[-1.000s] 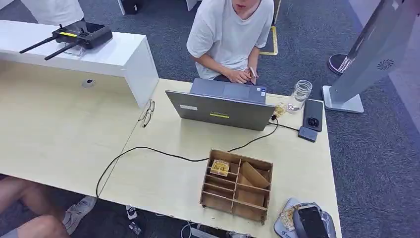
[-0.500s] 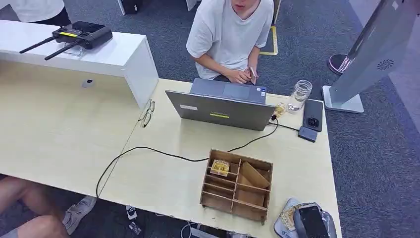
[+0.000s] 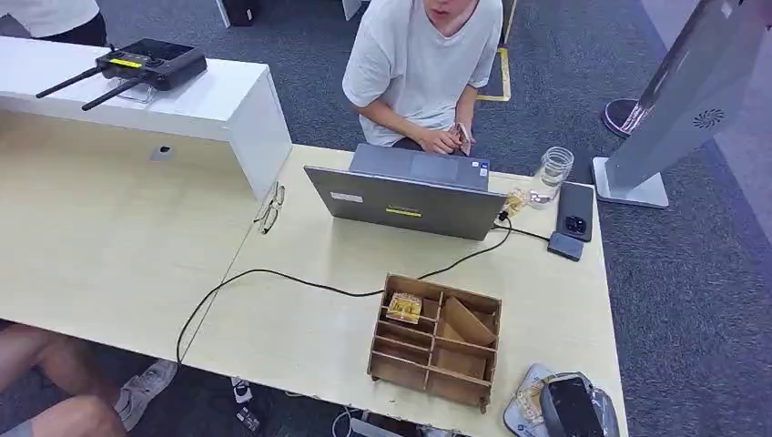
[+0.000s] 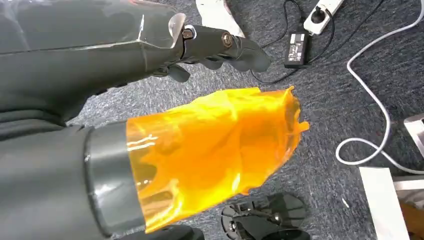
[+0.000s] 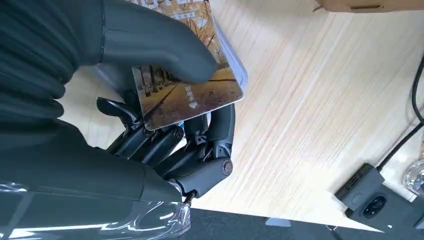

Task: Pass the card to the sensor for recognition and then transmit it.

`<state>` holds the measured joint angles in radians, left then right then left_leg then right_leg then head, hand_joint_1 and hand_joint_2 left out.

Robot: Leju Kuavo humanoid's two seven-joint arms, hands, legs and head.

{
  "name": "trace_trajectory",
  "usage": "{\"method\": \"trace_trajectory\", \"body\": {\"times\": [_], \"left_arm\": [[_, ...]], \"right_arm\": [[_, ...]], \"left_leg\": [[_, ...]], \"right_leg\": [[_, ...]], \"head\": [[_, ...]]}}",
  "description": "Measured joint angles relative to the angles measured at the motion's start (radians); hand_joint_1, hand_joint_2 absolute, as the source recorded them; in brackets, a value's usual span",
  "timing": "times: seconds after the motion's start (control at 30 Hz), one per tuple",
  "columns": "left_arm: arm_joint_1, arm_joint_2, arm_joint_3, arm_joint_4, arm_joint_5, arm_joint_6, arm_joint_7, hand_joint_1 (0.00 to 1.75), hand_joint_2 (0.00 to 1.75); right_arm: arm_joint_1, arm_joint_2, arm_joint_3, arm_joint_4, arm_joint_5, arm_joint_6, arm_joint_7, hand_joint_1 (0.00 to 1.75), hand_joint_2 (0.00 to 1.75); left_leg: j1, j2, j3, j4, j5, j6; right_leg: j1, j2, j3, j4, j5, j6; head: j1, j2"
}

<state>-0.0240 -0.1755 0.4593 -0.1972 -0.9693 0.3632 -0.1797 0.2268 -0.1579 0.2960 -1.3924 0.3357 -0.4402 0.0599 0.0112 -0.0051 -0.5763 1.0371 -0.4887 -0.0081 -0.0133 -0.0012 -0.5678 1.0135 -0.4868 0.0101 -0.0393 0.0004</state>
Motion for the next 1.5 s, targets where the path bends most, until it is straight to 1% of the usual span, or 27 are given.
{"method": "trace_trajectory", "body": {"times": [0.13,0.33,0.87,1.2,1.33,1.5], "left_arm": [[0.000,0.000,0.000,0.000,0.000,0.000,0.000,0.00,0.00],[0.000,0.000,0.001,0.000,0.000,0.000,0.000,0.00,0.00],[-0.002,0.000,0.005,0.000,0.006,-0.006,-0.014,0.00,0.00],[-0.009,0.000,0.005,0.000,-0.007,-0.018,-0.015,0.00,0.00],[-0.016,0.000,0.005,0.000,-0.017,-0.028,-0.012,0.00,0.00],[-0.020,0.000,0.001,0.000,-0.032,-0.039,-0.009,0.00,0.00]], "right_arm": [[-0.001,0.000,-0.001,0.002,0.002,0.000,-0.001,1.75,1.75],[-0.001,0.000,-0.007,-0.017,0.003,0.021,-0.029,1.75,1.75],[-0.005,-0.002,-0.019,-0.203,-0.009,0.072,-0.113,1.75,1.75],[-0.053,-0.003,-0.014,-0.309,0.058,0.088,-0.183,1.75,1.75],[-0.079,-0.003,0.001,-0.345,0.101,0.098,-0.207,1.75,1.75],[-0.122,-0.003,0.020,-0.368,0.140,0.115,-0.212,1.75,1.75]], "left_leg": [[0.000,0.000,0.000,0.000,0.000,0.000],[0.000,0.000,0.000,0.000,0.000,0.000],[0.000,0.000,0.000,0.000,0.000,0.000],[0.000,0.000,0.000,0.000,0.000,0.000],[0.000,0.000,0.000,0.000,0.000,0.000],[0.000,0.000,-0.001,0.000,0.000,0.000]], "right_leg": [[0.000,0.000,0.000,0.000,0.000,0.000],[0.000,0.000,0.000,0.000,0.000,0.000],[0.000,0.000,0.000,0.000,0.000,0.000],[0.000,0.000,0.000,0.000,0.000,0.000],[0.000,0.000,0.000,0.000,0.000,0.000],[0.000,0.000,0.000,0.000,0.000,0.000]], "head": [[0.000,0.000],[0.000,0.000],[0.000,0.000],[0.000,0.000],[0.000,0.000],[0.000,0.000]]}}
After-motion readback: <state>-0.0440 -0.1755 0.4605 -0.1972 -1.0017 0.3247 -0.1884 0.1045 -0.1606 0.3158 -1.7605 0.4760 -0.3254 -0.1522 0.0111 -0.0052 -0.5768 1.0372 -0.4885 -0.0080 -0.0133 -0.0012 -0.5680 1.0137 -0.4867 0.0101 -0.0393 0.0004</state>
